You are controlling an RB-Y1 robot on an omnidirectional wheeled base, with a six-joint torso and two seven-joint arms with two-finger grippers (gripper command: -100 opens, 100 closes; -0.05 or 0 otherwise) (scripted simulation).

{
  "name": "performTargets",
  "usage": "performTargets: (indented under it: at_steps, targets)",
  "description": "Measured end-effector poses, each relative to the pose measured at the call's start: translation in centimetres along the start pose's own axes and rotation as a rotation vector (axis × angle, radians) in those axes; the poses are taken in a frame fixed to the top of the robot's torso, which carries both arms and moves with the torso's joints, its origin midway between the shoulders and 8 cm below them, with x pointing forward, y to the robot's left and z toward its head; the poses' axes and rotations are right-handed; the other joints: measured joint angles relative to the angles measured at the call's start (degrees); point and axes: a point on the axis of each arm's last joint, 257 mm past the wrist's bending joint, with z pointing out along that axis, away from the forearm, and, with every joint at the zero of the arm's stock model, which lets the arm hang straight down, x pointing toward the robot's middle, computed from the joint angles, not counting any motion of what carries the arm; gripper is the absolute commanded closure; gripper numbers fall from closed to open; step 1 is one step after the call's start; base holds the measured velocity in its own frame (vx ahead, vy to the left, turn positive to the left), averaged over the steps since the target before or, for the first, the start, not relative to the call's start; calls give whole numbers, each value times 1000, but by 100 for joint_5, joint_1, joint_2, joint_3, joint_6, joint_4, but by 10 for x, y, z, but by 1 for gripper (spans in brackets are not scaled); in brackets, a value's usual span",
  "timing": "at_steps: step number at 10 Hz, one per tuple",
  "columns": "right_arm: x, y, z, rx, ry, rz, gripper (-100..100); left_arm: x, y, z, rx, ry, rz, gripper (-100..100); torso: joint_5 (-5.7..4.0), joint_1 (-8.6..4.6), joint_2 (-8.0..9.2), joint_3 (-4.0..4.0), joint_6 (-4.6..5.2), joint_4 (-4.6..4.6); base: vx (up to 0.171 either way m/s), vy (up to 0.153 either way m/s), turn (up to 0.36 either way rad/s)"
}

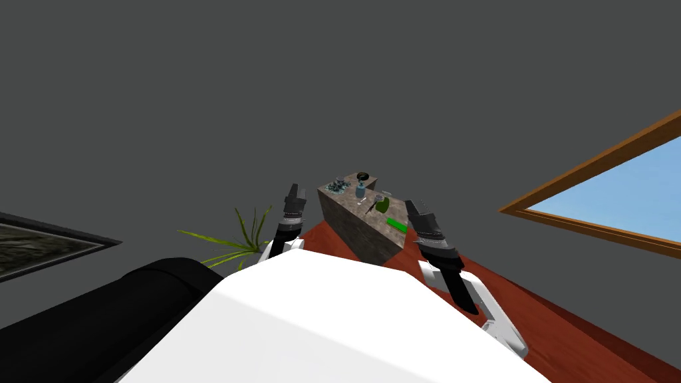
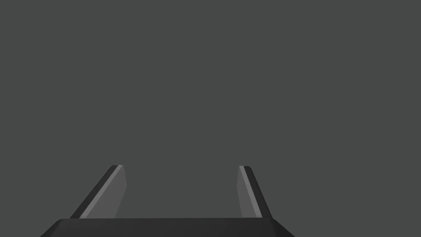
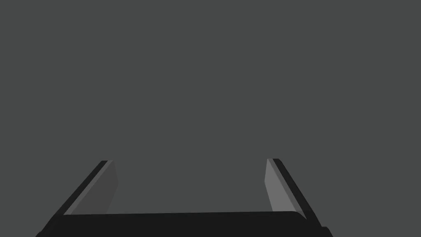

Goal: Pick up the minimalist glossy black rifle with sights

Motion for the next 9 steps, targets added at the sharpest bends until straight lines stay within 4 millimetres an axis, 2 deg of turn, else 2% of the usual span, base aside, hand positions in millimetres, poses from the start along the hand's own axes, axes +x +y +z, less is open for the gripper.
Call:
performTargets:
  at_steps: [9]
  targets:
    - [24,-32,-12,-83,157,-481,-100,0,0,0,0,0,0,0,0,2,-10,-5,4,-2,-35,-31,142]
